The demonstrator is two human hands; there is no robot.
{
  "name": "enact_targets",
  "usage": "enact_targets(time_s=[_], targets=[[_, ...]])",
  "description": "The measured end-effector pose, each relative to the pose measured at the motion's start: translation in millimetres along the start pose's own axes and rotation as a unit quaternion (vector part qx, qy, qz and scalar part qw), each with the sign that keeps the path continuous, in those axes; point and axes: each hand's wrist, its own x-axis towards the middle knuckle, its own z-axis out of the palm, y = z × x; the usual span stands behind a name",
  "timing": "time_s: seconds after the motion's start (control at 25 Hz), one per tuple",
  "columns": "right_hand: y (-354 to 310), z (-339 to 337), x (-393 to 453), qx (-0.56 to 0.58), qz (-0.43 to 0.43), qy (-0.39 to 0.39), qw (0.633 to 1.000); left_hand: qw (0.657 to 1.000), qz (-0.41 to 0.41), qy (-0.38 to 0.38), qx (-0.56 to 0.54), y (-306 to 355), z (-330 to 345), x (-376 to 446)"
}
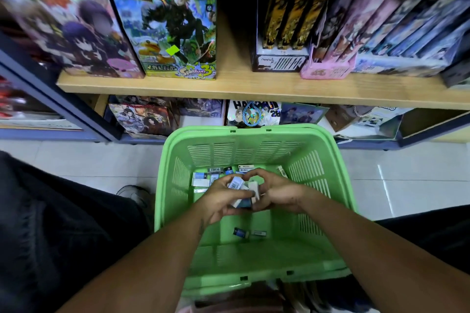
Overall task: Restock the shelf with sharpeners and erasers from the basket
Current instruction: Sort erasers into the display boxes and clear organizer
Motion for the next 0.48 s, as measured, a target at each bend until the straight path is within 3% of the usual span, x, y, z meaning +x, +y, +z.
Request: enact_targets(time_s=[0.16, 0.32, 0.48], targets=[[-22, -4, -24, -0.063, -0.028, 0.020, 0.997, 0.999, 0.019, -0.026, 0.007, 16, 4, -17], [-40, -19, -47, -0.040, -0.053, 0.065, 0.996, 0.996, 0.053, -0.069, -0.020, 38, 15, -27], [-66, -27, -73, -0.048, -0.131, 0.110, 0.984, 0.991, 0.102, -0.087, 0.010, 68, 32, -39]])
